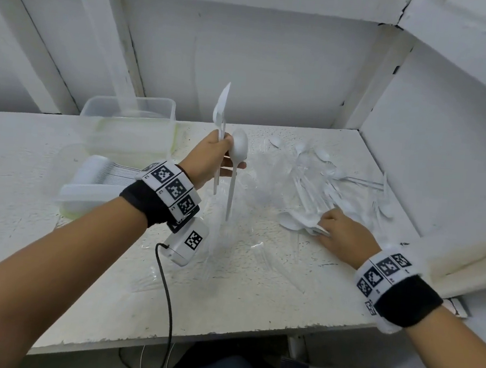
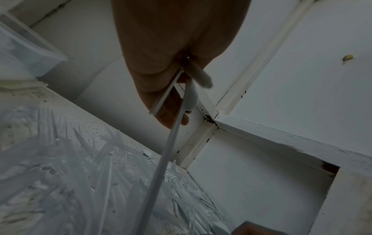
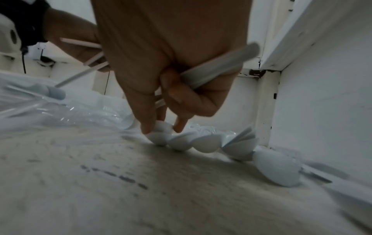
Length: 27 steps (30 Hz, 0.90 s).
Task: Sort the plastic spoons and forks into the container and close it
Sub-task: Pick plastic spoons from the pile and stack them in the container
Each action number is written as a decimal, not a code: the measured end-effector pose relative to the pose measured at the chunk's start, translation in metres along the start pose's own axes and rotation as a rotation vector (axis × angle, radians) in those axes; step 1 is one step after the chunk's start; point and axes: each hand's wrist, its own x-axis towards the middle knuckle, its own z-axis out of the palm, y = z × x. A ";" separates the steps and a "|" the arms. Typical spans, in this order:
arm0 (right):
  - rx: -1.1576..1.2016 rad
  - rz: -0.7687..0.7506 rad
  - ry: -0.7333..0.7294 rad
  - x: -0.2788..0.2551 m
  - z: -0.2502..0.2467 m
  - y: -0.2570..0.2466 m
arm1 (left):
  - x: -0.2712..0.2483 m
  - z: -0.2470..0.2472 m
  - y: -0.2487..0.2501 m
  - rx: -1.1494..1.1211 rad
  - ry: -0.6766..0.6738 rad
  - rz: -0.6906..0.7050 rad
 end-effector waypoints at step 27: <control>1.233 -0.208 0.266 0.037 -0.073 -0.161 | -0.061 -0.022 -0.010 -0.139 -0.087 0.018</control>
